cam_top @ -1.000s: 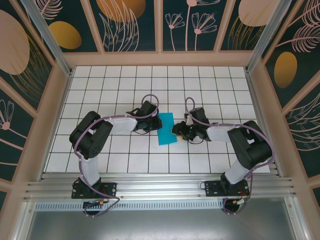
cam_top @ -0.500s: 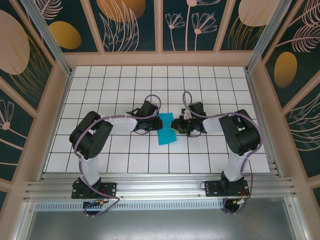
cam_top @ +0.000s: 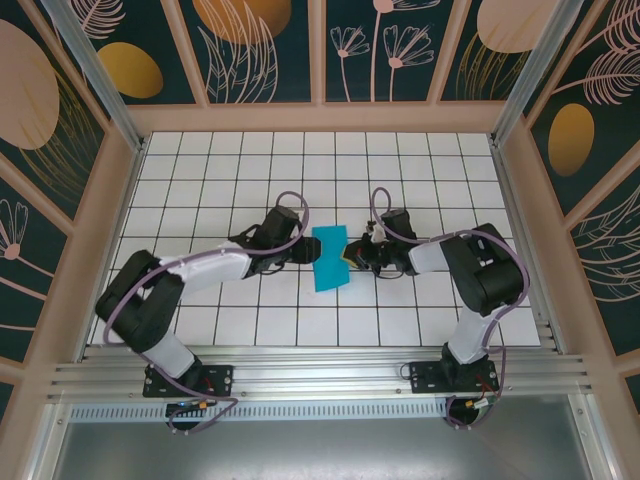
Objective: Fold a paper plane with a square sheet of paper (pick it up from the middle)
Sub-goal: Third fold the triangle at the center of the table.
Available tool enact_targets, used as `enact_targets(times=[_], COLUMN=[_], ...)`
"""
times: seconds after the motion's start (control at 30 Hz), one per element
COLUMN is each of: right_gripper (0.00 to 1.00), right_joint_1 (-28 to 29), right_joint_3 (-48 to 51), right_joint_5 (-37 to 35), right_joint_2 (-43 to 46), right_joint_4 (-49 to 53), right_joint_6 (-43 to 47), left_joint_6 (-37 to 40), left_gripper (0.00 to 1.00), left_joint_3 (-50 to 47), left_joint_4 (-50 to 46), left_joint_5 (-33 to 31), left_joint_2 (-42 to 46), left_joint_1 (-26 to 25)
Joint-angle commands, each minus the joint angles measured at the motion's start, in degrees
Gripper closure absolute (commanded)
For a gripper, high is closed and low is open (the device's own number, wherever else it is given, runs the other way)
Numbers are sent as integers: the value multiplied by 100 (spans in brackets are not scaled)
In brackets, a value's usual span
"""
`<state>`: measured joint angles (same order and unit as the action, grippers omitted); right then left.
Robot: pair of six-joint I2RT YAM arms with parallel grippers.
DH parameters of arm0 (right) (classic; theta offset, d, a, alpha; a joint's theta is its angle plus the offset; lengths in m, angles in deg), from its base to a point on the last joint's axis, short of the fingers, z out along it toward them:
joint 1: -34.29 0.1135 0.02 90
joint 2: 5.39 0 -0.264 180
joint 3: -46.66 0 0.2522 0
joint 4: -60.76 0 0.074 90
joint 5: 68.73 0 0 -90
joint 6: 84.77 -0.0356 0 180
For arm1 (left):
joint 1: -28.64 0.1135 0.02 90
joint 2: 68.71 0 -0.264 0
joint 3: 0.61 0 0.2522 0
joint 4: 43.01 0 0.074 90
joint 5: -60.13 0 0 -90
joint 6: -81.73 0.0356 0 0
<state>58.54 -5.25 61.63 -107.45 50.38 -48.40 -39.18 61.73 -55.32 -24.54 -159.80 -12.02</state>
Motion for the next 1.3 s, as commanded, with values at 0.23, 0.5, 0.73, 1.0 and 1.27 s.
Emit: enact_targets(times=[0.23, 0.5, 0.73, 1.0, 1.27], right_gripper=[100, 99, 98, 97, 94], right_joint_1=[142, 168, 178, 170, 170], right_joint_3=[53, -76, -175, -219, -341], right_joint_5=[-230, -248, -217, -270, -324], right_joint_2=[230, 125, 108, 107, 125], right_joint_4=[-267, -102, 56, 315, 579], right_joint_6=[-735, -685, -590, -387, -194], left_joint_6=[744, 1378, 1621, 1560, 1547], left_gripper=[38, 33, 32, 61, 89], left_joint_3=[-639, -288, 226, 43, -118], left_joint_4=[425, 201, -58, 193, 241], left_joint_5=[-1075, -1984, -2863, -3231, -3222], left_joint_2=[400, -55, -656, -416, -235], left_joint_1=[-1361, -2038, -2436, -2439, -2438])
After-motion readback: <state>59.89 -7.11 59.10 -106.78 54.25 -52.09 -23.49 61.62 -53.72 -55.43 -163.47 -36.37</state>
